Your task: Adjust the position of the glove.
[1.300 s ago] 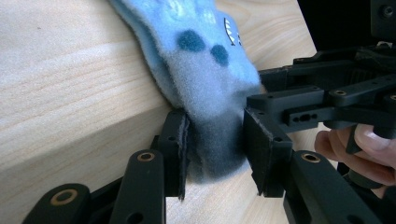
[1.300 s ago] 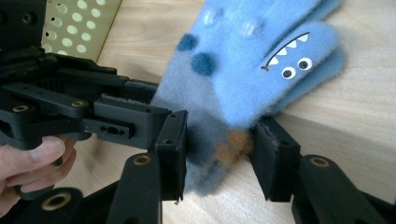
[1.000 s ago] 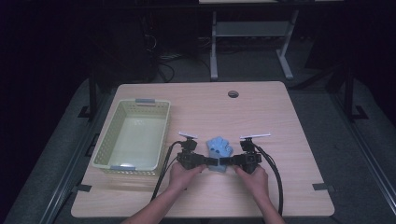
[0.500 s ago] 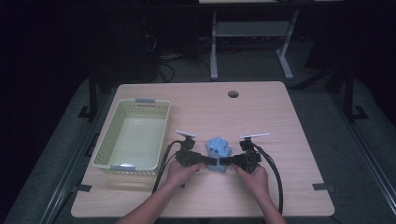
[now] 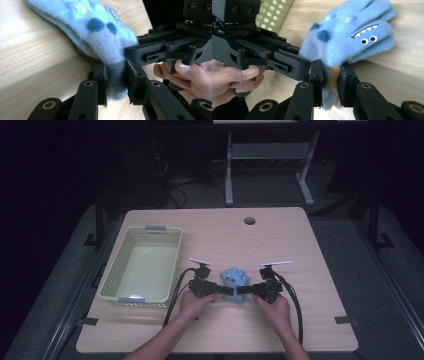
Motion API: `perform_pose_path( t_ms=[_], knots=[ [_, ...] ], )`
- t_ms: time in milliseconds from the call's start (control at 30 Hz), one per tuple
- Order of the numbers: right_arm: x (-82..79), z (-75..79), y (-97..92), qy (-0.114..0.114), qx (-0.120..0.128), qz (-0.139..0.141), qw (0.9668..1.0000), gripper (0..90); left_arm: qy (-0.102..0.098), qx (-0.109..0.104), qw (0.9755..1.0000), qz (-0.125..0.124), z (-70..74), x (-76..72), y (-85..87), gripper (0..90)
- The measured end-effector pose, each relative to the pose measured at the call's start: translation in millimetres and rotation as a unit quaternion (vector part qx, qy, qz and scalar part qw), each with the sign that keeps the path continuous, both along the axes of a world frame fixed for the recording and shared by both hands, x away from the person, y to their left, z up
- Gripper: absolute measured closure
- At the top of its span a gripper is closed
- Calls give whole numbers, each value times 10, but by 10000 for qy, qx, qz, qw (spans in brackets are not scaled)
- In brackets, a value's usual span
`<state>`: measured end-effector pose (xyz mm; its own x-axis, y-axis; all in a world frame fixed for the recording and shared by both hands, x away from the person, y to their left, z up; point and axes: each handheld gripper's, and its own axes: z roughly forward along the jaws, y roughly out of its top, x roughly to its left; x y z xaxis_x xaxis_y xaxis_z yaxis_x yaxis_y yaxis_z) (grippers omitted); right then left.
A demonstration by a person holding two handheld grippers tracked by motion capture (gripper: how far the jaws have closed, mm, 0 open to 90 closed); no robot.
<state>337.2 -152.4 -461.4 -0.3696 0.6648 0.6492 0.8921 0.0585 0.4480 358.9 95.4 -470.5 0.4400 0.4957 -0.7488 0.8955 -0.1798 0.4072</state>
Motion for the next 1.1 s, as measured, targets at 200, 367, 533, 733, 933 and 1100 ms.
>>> perform_pose_path(
  t_ms=[200, 367, 533, 733, 933, 1100],
  knots=[
    [-9, 148, 8, -159, -42, 32, 9999, 763, -140, -42, 9999, 1, 134, -6, 13, 724],
    [2, 223, 19, -214, 20, 49, 9998, 763, -238, -35, 9997, -23, 220, 0, 37, 723],
    [18, 305, 53, -253, -12, 53, 9997, 763, -280, -83, 9996, -2, 274, 11, 77, 723],
    [41, 385, 94, -324, 30, 109, 9994, 763, -380, -54, 9993, 26, 382, 19, 123, 723],
    [65, 500, 151, -437, 69, 128, 9989, 763, -499, -113, 9987, 38, 479, 36, 192, 723],
    [87, 564, 196, -493, 53, 197, 9986, 764, -562, -117, 9983, 39, 540, 41, 244, 723]
  ],
)
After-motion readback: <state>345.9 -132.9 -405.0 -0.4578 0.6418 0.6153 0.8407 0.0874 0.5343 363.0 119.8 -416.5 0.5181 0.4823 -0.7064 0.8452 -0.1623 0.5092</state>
